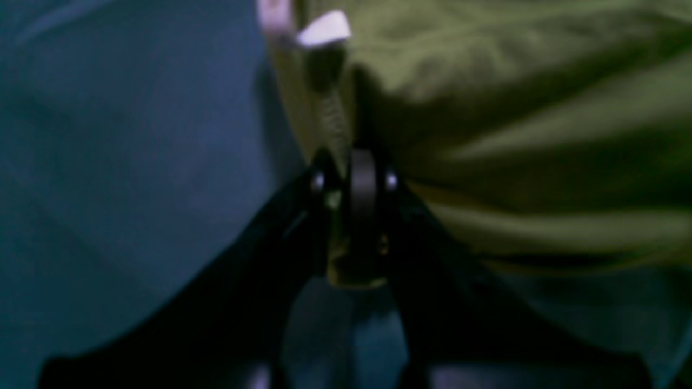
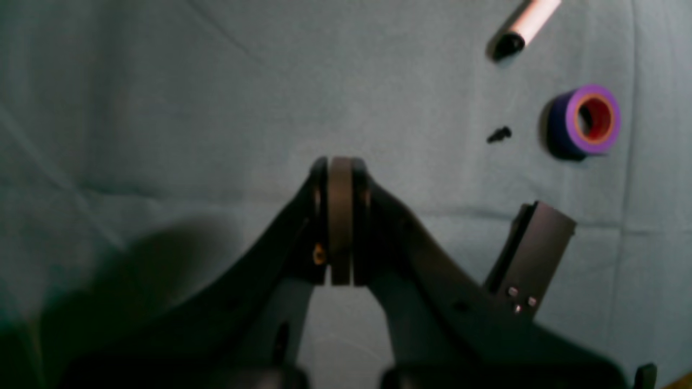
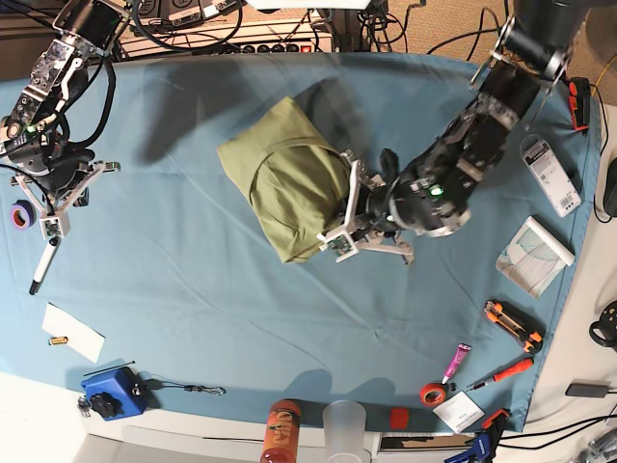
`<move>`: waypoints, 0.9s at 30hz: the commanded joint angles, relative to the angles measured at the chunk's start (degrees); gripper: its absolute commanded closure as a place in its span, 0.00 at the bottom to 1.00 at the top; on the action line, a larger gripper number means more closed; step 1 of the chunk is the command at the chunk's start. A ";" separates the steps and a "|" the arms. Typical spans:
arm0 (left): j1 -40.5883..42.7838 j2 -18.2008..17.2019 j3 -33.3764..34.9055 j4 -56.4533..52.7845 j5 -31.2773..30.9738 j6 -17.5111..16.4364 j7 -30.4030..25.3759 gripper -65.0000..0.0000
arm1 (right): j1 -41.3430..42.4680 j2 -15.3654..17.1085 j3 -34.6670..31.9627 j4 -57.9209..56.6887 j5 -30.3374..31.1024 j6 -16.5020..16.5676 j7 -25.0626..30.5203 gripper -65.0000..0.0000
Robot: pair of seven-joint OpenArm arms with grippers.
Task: Layout the t-shirt on the table in an organized manner, then fold the t-shirt properly
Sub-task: 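Push the folded bundle with the left gripper to square it up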
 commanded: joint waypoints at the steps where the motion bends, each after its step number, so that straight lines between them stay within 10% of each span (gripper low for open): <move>1: -2.82 0.85 0.52 -0.04 1.88 2.08 -2.10 1.00 | 0.74 0.96 0.22 0.81 0.33 -0.11 0.83 1.00; 18: -8.39 10.32 3.48 -7.45 10.95 1.92 -5.60 1.00 | 0.74 0.96 0.22 0.81 0.35 -0.13 0.87 1.00; 27: -9.90 10.45 3.48 -7.78 18.51 14.58 -7.37 0.83 | 0.74 0.96 0.22 0.81 0.35 -0.15 0.90 1.00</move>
